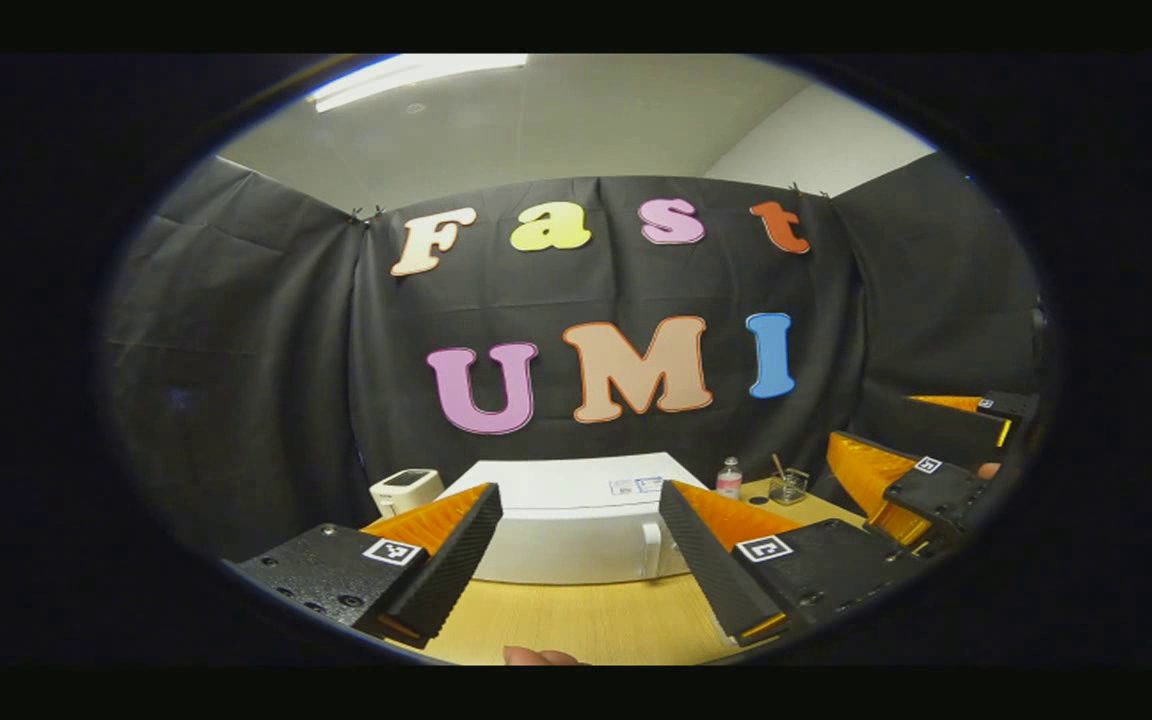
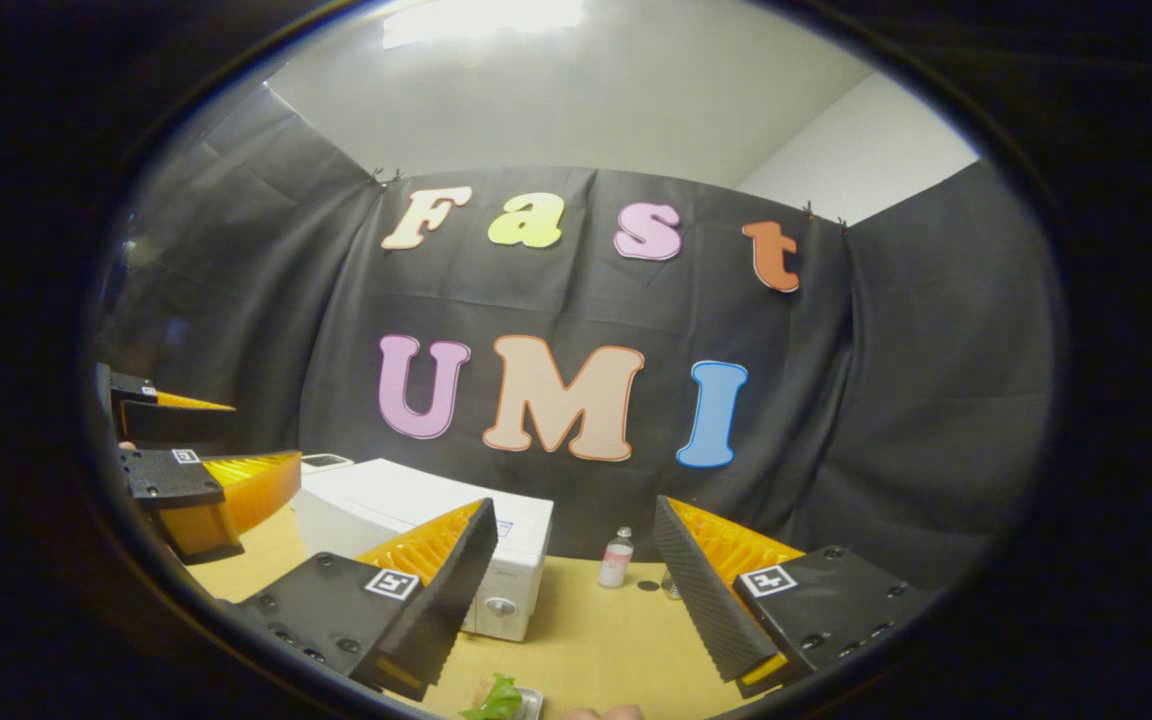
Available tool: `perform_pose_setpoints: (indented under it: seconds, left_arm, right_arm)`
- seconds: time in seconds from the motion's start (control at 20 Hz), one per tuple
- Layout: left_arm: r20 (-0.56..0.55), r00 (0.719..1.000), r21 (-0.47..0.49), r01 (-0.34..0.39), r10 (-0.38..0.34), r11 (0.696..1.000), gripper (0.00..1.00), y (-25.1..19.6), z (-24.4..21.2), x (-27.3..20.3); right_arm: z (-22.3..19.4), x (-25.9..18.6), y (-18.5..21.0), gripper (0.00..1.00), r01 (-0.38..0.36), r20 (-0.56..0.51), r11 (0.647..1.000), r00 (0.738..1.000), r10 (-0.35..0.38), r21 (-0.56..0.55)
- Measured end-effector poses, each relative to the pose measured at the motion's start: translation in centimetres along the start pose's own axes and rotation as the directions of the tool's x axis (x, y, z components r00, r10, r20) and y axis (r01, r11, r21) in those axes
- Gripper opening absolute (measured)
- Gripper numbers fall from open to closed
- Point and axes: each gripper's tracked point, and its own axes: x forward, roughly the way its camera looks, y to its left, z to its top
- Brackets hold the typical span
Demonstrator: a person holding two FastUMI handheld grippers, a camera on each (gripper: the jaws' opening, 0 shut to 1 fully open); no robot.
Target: Open the microwave oven with the left hand, put the food in, and close the microwave oven.
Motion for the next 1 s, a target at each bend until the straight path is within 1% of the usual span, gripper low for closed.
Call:
perform_pose_setpoints:
  seconds: [0.1, 0.15, 0.2, 0.35, 0.4, 0.45, 0.5, 0.6, 0.7, 0.75, 0.8, 0.9, 0.95, 1.0]
  left_arm:
    - [0.001, 1.0, -0.004, -0.002, 0.002, 1.0, 1.0, 0.0, 0.0, 0.3]
    - [-0.001, 1.0, -0.002, -0.001, 0.001, 1.0, 0.99, 0.0, -0.2, 0.4]
    - [-0.004, 1.0, 0.001, 0.0, 0.0, 1.0, 1.0, 0.0, -0.2, 0.6]
    - [0.008, 1.0, 0.003, 0.009, -0.009, 1.0, 1.0, -0.4, 0.2, 1.2]
    - [0.012, 1.0, 0.006, 0.012, -0.012, 1.0, 0.98, -0.5, 0.4, 1.4]
    - [0.013, 1.0, 0.007, 0.015, -0.015, 1.0, 0.98, -0.7, 0.4, 1.7]
    - [0.013, 1.0, 0.007, 0.019, -0.019, 1.0, 0.99, -0.9, 0.4, 1.9]
    - [0.025, 0.999, -0.006, 0.029, -0.028, 1.0, 1.0, -1.3, 0.4, 2.5]
    - [0.036, 0.998, -0.009, 0.048, -0.048, 0.999, 1.0, -1.8, 0.0, 3.4]
    - [0.041, 0.997, -0.009, 0.059, -0.059, 0.998, 1.0, -2.1, -0.4, 3.9]
    - [0.045, 0.996, -0.007, 0.074, -0.074, 0.997, 0.98, -2.6, -0.8, 4.3]
    - [0.07, 0.992, 0.001, 0.105, -0.105, 0.994, 1.0, -3.4, -1.4, 5.3]
    - [0.079, 0.989, 0.005, 0.122, -0.122, 0.993, 1.0, -4.0, -1.8, 5.8]
    - [0.081, 0.986, 0.003, 0.148, -0.148, 0.989, 1.0, -4.7, -2.6, 6.3]
  right_arm:
    - [-0.1, 0.1, -0.1, 0.96, 0.003, 0.0, 1.0, 1.0, -0.003, 0.005]
    - [-0.2, 0.2, -0.1, 0.97, 0.005, -0.002, 1.0, 1.0, -0.005, 0.009]
    - [-0.2, 0.3, -0.2, 0.97, 0.006, -0.003, 1.0, 1.0, -0.006, 0.013]
    - [-0.1, 0.5, -0.7, 0.96, 0.017, 0.0, 1.0, 1.0, -0.017, 0.017]
    - [-0.1, 0.5, -1.0, 0.96, 0.02, -0.001, 1.0, 1.0, -0.02, 0.017]
    - [-0.1, 0.6, -1.2, 1.0, 0.025, -0.002, 1.0, 1.0, -0.025, 0.019]
    - [-0.2, 0.5, -1.4, 0.96, 0.031, -0.004, 0.999, 1.0, -0.031, 0.021]
    - [0.0, 0.5, -2.0, 0.96, 0.042, 0.0, 0.999, 0.999, -0.042, 0.021]
    - [0.1, 0.4, -2.6, 0.96, 0.052, 0.002, 0.999, 0.999, -0.052, 0.012]
    - [0.1, 0.3, -2.9, 1.0, 0.057, 0.002, 0.998, 0.998, -0.057, 0.005]
    - [0.2, 0.0, -3.2, 1.0, 0.061, 0.005, 0.998, 0.998, -0.061, -0.005]
    - [0.6, -0.6, -3.6, 1.0, 0.061, 0.017, 0.998, 0.998, -0.061, -0.018]
    - [0.7, -0.9, -3.7, 0.96, 0.06, 0.022, 0.998, 0.998, -0.059, -0.017]
    - [0.7, -1.3, -4.0, 0.96, 0.06, 0.024, 0.998, 0.998, -0.059, -0.017]
